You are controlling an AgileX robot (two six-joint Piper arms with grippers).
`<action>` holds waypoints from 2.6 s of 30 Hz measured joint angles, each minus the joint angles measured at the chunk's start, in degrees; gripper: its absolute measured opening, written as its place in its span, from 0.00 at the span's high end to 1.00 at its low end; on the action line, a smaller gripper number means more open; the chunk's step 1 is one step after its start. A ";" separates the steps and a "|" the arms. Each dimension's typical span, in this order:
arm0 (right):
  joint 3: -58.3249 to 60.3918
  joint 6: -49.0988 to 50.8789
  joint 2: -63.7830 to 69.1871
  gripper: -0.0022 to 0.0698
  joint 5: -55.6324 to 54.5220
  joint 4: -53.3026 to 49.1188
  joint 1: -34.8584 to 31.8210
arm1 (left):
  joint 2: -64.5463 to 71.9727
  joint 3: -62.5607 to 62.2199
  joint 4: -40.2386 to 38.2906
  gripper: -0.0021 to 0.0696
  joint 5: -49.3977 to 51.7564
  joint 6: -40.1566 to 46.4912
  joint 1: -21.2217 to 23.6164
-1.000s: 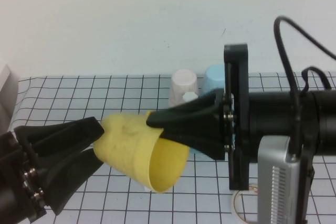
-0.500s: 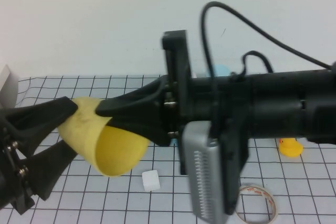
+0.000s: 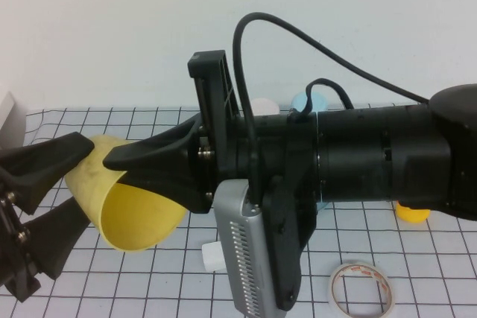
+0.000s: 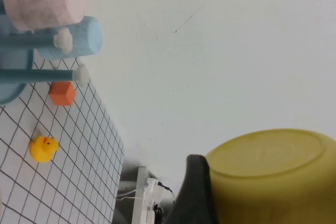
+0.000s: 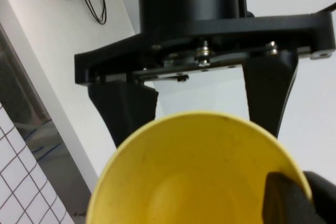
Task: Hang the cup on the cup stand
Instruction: Adjust the cup with two arms
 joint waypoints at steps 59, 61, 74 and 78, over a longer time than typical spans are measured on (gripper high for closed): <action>-0.49 9.76 2.32 0.89 -2.51 -0.02 2.19 | 0.66 0.10 1.17 0.11 -1.32 6.52 -0.32; -0.49 10.30 2.32 0.89 -3.36 -0.02 2.43 | 0.66 0.10 1.17 0.11 -1.92 6.63 -0.31; -0.49 17.38 2.40 0.77 -6.75 0.30 2.42 | 0.66 0.10 1.17 0.17 -3.98 6.87 -0.43; -0.49 18.24 3.17 0.52 -11.72 0.54 1.90 | 0.47 0.10 0.91 0.19 -2.19 6.90 -0.43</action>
